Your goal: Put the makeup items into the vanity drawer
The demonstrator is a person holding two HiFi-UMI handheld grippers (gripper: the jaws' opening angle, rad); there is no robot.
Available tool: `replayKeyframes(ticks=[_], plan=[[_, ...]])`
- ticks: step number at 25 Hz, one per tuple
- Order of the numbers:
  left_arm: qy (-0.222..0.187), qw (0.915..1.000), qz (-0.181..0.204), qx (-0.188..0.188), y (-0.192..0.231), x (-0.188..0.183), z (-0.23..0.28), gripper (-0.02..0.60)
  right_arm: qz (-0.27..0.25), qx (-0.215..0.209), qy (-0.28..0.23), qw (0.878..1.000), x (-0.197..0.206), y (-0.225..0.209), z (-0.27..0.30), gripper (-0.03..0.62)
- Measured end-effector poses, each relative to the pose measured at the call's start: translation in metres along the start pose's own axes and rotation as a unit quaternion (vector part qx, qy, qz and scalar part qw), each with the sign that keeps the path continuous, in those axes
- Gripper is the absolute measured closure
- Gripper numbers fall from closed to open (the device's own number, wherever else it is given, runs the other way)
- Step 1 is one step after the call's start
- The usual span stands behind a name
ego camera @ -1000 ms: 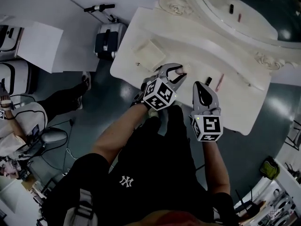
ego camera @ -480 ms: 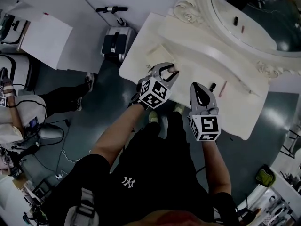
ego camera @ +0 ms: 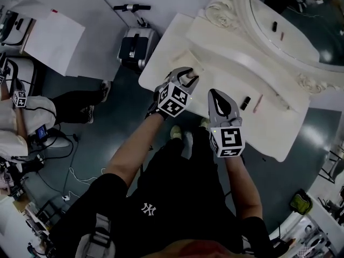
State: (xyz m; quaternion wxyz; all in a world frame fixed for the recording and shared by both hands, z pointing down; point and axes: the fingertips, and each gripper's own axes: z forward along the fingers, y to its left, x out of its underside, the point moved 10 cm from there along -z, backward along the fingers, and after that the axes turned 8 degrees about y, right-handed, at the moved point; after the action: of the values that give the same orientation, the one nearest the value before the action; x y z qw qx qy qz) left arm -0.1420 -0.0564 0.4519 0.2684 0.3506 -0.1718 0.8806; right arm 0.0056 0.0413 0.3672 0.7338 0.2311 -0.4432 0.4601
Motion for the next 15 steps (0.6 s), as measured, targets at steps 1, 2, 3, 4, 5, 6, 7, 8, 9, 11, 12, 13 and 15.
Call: replayKeyframes(ticks=[1,2,3,4,5,6,7,8,9,11,12,13,15], plan=[[0.004,1.0000,-0.002,0.000,0.002,0.002,0.003,0.442,0.000,-0.002,0.001,1.000,-0.001,0.001,0.002,0.571],[0.007,1.0000,-0.005,0.000,0.004,0.004,0.005,0.442,0.001,-0.003,0.002,1.000,-0.001,0.001,0.003,0.571],[0.011,0.9999,-0.007,0.000,0.005,0.006,0.008,0.442,0.002,-0.004,0.004,1.000,-0.001,0.000,0.004,0.570],[0.014,0.9999,-0.009,0.000,0.006,0.007,0.011,0.441,0.003,-0.004,0.006,1.000,0.000,-0.001,0.005,0.570],[0.017,0.9998,-0.011,0.000,0.007,0.009,0.014,0.440,0.004,-0.004,0.008,1.000,0.001,-0.003,0.006,0.571],[0.019,0.9997,-0.013,0.000,0.009,0.010,0.018,0.440,0.005,-0.003,0.010,1.000,0.001,-0.004,0.007,0.570],[0.021,0.9997,-0.015,-0.001,0.010,0.010,0.021,0.440,0.005,-0.003,0.011,1.000,0.002,-0.007,0.007,0.569],[0.023,0.9996,-0.016,-0.001,0.011,0.011,0.024,0.440,0.005,-0.003,0.012,1.000,0.002,-0.009,0.008,0.571],[0.025,0.9996,-0.017,-0.002,0.011,0.011,0.026,0.440,0.006,-0.003,0.013,1.000,0.003,-0.011,0.008,0.571],[0.029,0.9994,-0.016,-0.002,0.011,0.012,0.032,0.439,0.009,-0.002,0.017,1.000,0.006,-0.016,0.009,0.570],[0.031,0.9994,-0.016,-0.002,0.011,0.013,0.034,0.439,0.011,-0.002,0.019,1.000,0.007,-0.018,0.009,0.571],[0.032,0.9993,-0.018,-0.003,0.011,0.013,0.035,0.437,0.013,-0.002,0.020,1.000,0.008,-0.020,0.009,0.571],[0.034,0.9992,-0.022,-0.005,0.012,0.014,0.038,0.431,0.014,-0.002,0.024,1.000,0.010,-0.023,0.009,0.571]])
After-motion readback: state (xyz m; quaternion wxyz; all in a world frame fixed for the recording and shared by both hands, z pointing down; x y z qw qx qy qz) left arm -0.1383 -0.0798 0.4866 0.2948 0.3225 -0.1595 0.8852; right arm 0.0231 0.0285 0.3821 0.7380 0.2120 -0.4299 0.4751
